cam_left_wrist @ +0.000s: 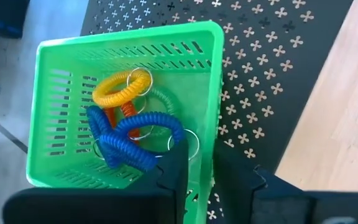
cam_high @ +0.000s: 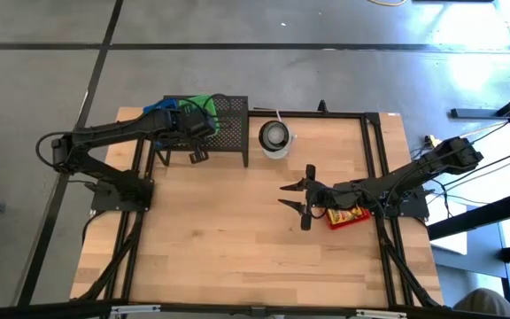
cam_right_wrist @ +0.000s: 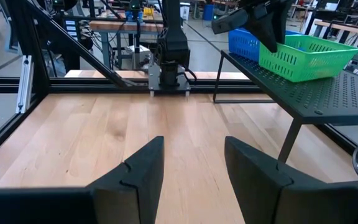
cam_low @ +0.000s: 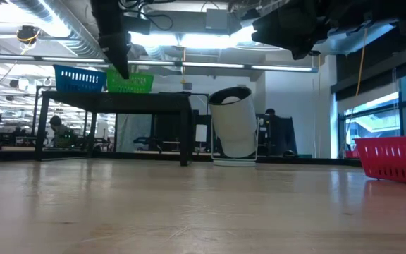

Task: Pick & Place Office Desk Supplies
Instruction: Put the green bin on the shelf, then put the red bin on the shelf

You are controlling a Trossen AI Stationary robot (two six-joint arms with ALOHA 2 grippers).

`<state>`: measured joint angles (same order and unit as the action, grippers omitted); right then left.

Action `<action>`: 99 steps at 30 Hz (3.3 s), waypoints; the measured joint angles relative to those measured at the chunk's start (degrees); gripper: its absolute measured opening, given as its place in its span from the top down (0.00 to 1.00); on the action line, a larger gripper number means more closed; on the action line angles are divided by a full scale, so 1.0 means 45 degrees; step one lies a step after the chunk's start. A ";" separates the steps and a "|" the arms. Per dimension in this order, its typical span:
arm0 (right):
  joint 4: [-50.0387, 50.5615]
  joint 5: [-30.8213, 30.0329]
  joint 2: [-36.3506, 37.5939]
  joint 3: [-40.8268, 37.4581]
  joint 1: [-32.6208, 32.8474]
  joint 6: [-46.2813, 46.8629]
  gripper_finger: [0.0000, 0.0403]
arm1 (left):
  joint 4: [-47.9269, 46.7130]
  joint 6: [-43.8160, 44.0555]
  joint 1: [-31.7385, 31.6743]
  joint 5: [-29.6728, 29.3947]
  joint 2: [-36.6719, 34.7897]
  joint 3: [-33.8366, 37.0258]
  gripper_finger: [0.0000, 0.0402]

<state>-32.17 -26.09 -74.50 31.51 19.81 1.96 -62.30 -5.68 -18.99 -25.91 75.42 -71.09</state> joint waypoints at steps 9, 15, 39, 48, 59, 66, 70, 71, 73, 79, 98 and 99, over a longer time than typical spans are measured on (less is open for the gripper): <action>0.0025 0.0001 0.0000 -0.0004 -0.0003 0.0000 0.58 | -0.0239 0.0293 0.0713 -0.0680 0.0000 0.0000 0.76; 0.0025 0.0001 0.0000 0.0000 -0.0004 0.0005 0.58 | -0.0234 0.0586 0.1326 -0.1675 0.0000 0.0000 0.69; 0.9521 -0.2313 0.0001 0.3140 0.0377 0.7607 0.58 | 0.1321 0.3827 0.6823 -0.1656 0.0000 0.0000 0.62; 1.8457 0.1039 -0.0090 0.5974 0.1039 1.3651 0.58 | 0.2136 0.6688 0.8826 -0.1671 0.0002 0.0542 0.62; 1.9839 0.2715 -0.2094 0.5712 0.1947 1.6905 0.58 | 0.5640 0.6790 1.0320 -0.1669 0.0146 0.1967 0.63; 2.0193 0.2706 -0.3393 0.5712 0.1944 1.6126 0.58 | 0.6637 0.6811 1.1133 -0.1665 0.0253 0.1987 0.64; 2.0348 0.2712 -0.4011 0.5712 0.1944 1.6077 0.58 | 0.7003 0.6899 1.1553 -0.1672 0.0253 0.1982 0.64; 2.0436 0.2714 -0.4181 0.5712 0.1944 1.6072 0.58 | 0.7081 0.6899 1.1635 -0.1689 0.0248 0.1982 0.64; 2.0595 0.2717 -0.4482 0.5702 0.1944 1.6064 0.58 | 0.7211 0.6904 1.1771 -0.1694 0.0299 0.1982 0.64; 2.0528 0.3231 -0.4847 0.5707 0.1955 1.5772 0.61 | 0.7468 0.6999 1.2149 -0.1802 0.0316 0.1982 0.64; 1.7874 0.3208 -0.4847 0.6618 0.2017 1.3687 0.98 | 0.7705 0.7331 1.2644 -0.2600 0.0316 0.1982 0.64; 1.7227 0.3015 -0.4847 0.6854 0.2017 1.3178 0.98 | 0.7708 0.7336 1.2644 -0.2676 0.0316 0.1982 0.64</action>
<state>45.35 -12.52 -96.31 62.35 28.88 61.26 -27.62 27.33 37.91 -37.96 76.84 -62.17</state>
